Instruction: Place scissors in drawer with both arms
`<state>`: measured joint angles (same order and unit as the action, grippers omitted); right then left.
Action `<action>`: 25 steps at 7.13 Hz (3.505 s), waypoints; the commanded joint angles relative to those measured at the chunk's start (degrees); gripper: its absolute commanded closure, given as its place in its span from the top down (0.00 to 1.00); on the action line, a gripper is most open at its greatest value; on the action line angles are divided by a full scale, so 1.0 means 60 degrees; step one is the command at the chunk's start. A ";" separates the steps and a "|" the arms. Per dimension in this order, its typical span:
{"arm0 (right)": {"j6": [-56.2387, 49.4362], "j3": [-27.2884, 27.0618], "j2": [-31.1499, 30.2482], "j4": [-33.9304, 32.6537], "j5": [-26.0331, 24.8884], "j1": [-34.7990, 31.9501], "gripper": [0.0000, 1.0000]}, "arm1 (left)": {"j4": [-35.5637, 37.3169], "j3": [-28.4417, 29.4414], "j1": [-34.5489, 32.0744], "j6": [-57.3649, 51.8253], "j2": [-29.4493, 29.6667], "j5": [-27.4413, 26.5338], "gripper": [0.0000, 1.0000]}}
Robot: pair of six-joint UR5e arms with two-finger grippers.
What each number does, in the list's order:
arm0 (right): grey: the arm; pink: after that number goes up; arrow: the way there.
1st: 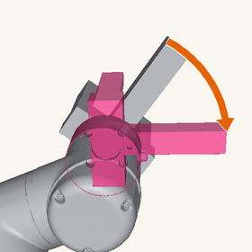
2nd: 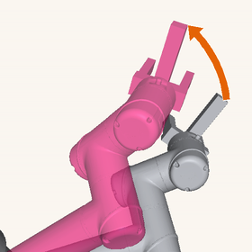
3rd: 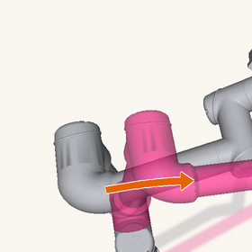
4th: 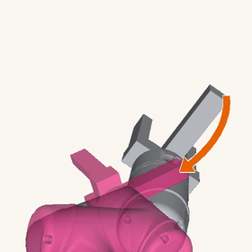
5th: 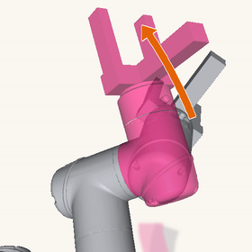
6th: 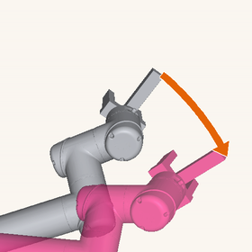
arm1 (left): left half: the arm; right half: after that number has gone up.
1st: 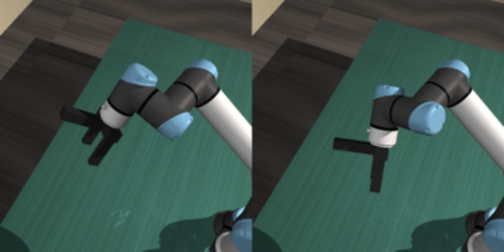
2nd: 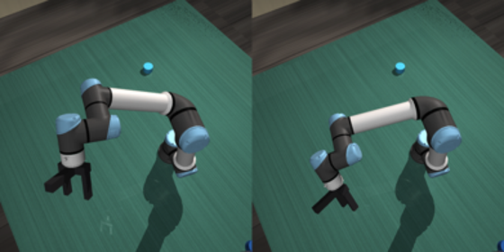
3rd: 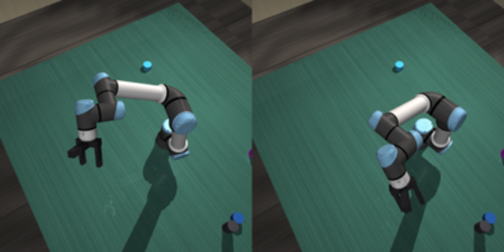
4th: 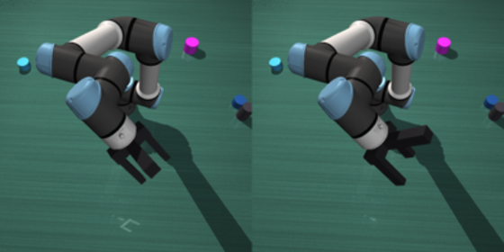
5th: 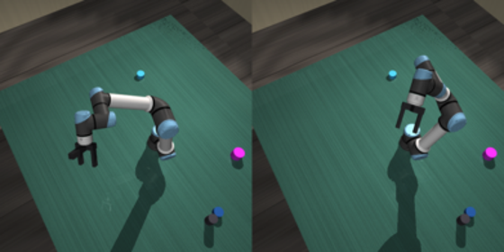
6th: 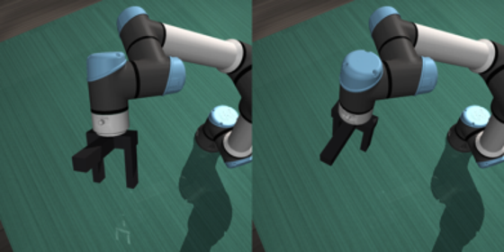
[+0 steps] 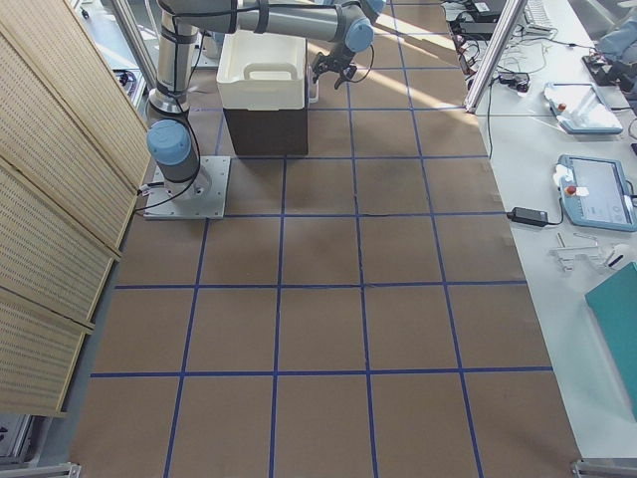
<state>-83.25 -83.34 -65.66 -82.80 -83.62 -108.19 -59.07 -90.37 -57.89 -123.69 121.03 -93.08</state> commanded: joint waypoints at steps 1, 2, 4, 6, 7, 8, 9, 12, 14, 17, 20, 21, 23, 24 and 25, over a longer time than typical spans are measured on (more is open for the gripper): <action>0.0309 -0.0011 0.0104 0.0001 0.0108 0.0000 0.91 | 0.0061 -0.0040 0.0040 -0.0053 0.0364 0.0044 1.00; 0.0586 -0.0040 0.0148 0.0001 0.0108 0.0000 0.91 | 0.0061 -0.0041 0.0040 -0.0053 0.0408 0.0059 1.00; 0.0647 -0.0084 0.0163 0.0001 0.0108 0.0000 0.87 | 0.0192 -0.0041 0.0040 -0.0039 0.0613 0.0059 0.99; 0.0647 -0.0128 0.0148 -0.0014 0.0065 0.0000 0.73 | 0.0339 -0.0041 0.0040 -0.0053 0.0731 0.0088 0.90; 0.0662 -0.0128 0.0148 -0.0014 0.0021 0.0000 0.64 | 0.0339 -0.0041 0.0040 -0.0053 0.0789 0.0088 0.90; 0.0676 -0.0099 0.0134 -0.0014 -0.0009 0.0000 0.63 | 0.0339 -0.0041 0.0040 -0.0053 0.0804 0.0088 0.89; 0.0691 -0.0041 0.0134 0.0001 -0.0023 0.0000 0.62 | 0.0353 -0.0041 0.0040 -0.0068 0.0819 0.0088 0.78; 0.0720 0.0192 0.0206 -0.0101 -0.0053 0.0014 0.61 | 0.0499 -0.0041 0.0025 -0.0580 0.0848 0.0088 0.34; 0.0706 0.0922 0.0717 -0.0102 -0.0067 0.0014 0.61 | 0.0617 -0.0041 0.0025 -0.0799 0.0848 0.0059 0.00; 0.0648 0.1861 0.1304 -0.0160 -0.0170 0.0102 0.61 | 0.0632 -0.0011 -0.0136 -0.0830 0.0644 0.0000 0.00; 0.0545 0.2274 0.1700 -0.0655 -0.0344 0.0160 0.60 | 0.0501 0.0135 -0.0443 -0.0830 0.0176 -0.0029 0.00; 0.0458 0.2274 0.1730 -0.0876 -0.0346 0.0204 0.60 | 0.0471 0.0135 -0.0516 -0.0830 -0.0043 -0.0015 0.00; 0.0369 0.2274 0.1803 -0.1286 -0.0346 0.0248 0.59 | 0.0033 0.0135 -0.0895 -0.0830 -0.0497 0.0044 0.00; 0.0369 0.2477 0.1919 -0.1375 -0.0331 0.0307 0.59 | -0.0273 0.0135 -0.1188 -0.0699 -0.0775 0.0088 0.00; 0.0340 0.2711 0.2066 -0.1391 -0.0273 0.0336 0.59 | -0.0726 0.0135 -0.1336 -0.0611 -0.1068 0.0407 0.00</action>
<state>-81.04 -68.55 -54.21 -90.67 -85.55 -106.46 -60.59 -89.56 -64.49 -128.00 116.73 -92.22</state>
